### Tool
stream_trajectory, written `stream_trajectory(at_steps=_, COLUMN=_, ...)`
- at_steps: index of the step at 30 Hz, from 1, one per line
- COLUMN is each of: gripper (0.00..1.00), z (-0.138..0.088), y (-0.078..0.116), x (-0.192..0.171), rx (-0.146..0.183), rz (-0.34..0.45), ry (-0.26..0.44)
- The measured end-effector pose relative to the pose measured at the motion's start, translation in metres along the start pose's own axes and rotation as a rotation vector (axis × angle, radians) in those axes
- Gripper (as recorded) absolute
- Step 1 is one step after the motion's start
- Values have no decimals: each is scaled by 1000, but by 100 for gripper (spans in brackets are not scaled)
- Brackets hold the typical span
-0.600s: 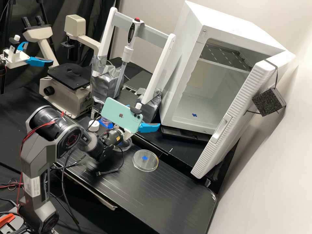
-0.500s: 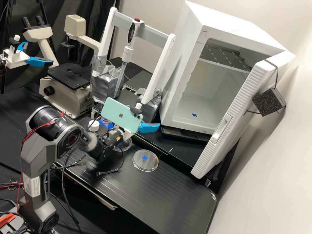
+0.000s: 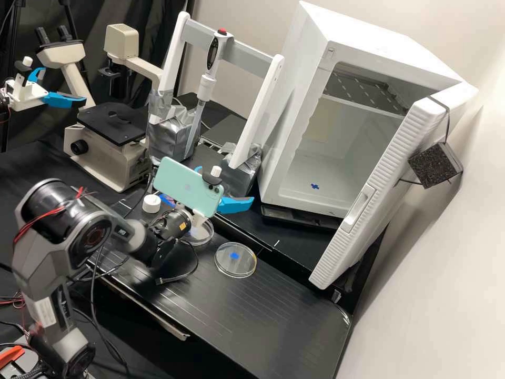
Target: Use the pipette
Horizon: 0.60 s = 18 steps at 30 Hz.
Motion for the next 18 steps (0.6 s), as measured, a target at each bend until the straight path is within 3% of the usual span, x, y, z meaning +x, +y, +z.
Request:
stream_trajectory(at_steps=8, gripper=100, z=-69, y=30, x=-11, rx=6, rz=86, ry=223)
stream_trajectory(at_steps=18, gripper=100, z=-139, y=47, x=6, rx=-45, rz=80, ry=281)
